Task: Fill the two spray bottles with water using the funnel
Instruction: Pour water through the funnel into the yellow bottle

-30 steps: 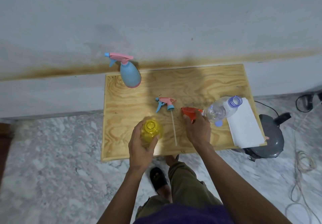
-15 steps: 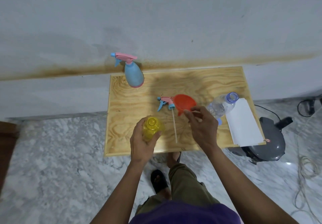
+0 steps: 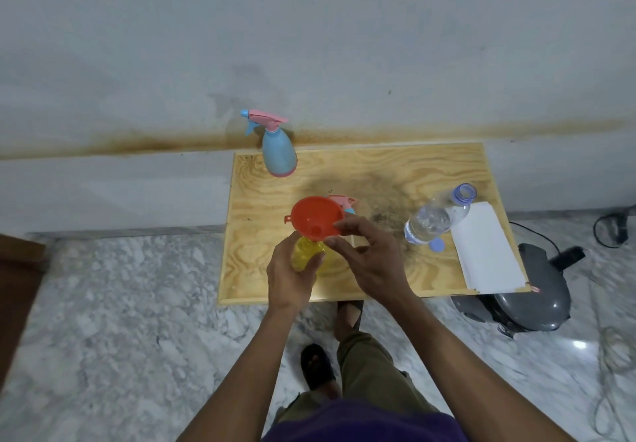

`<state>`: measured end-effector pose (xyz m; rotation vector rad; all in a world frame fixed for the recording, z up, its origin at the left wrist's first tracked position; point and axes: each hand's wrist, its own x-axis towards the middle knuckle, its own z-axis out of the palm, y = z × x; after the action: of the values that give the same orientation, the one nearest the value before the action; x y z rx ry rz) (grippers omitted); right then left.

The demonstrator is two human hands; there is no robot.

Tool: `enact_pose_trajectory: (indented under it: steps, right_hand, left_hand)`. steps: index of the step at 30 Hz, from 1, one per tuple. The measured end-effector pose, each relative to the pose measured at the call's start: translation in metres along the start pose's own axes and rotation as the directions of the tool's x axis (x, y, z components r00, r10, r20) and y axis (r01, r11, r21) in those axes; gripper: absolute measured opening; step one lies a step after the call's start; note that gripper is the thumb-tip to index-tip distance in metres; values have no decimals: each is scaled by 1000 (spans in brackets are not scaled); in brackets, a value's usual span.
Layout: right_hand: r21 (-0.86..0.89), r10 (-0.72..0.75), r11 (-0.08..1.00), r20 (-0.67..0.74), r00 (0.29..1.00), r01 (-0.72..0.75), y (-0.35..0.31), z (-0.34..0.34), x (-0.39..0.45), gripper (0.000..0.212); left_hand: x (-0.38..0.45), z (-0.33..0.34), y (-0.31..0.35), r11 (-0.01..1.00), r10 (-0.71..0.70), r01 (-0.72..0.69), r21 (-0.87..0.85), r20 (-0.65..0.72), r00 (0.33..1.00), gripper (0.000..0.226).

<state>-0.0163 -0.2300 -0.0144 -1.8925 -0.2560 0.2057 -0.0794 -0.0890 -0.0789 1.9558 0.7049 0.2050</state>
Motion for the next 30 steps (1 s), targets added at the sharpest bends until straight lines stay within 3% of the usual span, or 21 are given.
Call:
enact_pose_trajectory:
  steps: [9, 16, 20, 24, 30]
  right_hand:
    - [-131, -68, 988, 71, 995, 76, 10, 3, -5, 29]
    - [-112, -30, 993, 33, 999, 34, 7, -1, -9, 39]
    - [-62, 70, 995, -106, 992, -77, 7, -15, -15, 32]
    - [-63, 157, 980, -328, 932, -187, 21, -39, -25, 27]
    - [-21, 214, 959, -603, 768, -284, 41, -75, -19, 48]
  left_hand:
    - [4, -5, 4, 998, -33, 30, 49, 53, 998, 48]
    - [8, -10, -3, 995, -82, 77, 70, 61, 995, 65]
    - [3, -26, -6, 997, -44, 36, 72, 114, 992, 94]
    - [-12, -46, -5, 998, -57, 58, -3, 102, 993, 124]
    - [-16, -48, 27, 990, 139, -139, 16, -15, 990, 114]
